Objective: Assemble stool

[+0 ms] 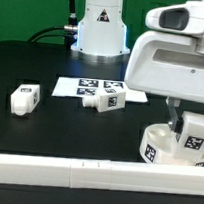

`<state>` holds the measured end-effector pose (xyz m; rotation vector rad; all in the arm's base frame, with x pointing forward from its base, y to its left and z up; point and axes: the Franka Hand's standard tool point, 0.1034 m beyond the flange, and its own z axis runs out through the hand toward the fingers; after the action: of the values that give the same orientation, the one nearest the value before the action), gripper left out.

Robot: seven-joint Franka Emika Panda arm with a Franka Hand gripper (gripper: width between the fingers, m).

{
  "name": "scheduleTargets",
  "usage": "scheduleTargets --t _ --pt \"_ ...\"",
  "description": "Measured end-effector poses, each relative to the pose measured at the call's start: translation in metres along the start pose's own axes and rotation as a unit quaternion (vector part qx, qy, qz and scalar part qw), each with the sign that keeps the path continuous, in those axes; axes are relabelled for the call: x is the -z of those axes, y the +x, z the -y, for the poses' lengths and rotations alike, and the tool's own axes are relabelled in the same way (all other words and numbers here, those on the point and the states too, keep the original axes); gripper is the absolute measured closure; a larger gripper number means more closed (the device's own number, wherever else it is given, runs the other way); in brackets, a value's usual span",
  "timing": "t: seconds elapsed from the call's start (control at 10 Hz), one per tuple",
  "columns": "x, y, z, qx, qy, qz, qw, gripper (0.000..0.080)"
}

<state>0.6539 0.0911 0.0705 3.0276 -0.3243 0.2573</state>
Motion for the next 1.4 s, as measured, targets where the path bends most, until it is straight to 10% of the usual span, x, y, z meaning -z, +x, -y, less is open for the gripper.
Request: scheduleTargets --t 0.5,0.9,1.4 --pt "-0.005 0.005 -0.03 -0.268 0.025 0.024 0.963 0.0456" --pt "-0.007 0.0 -0.034 -0.367 0.011 0.038 0.929 0.0456" --pt "-0.007 -0.017 -0.05 -0.593 -0.025 0.024 0.805 0.0456"
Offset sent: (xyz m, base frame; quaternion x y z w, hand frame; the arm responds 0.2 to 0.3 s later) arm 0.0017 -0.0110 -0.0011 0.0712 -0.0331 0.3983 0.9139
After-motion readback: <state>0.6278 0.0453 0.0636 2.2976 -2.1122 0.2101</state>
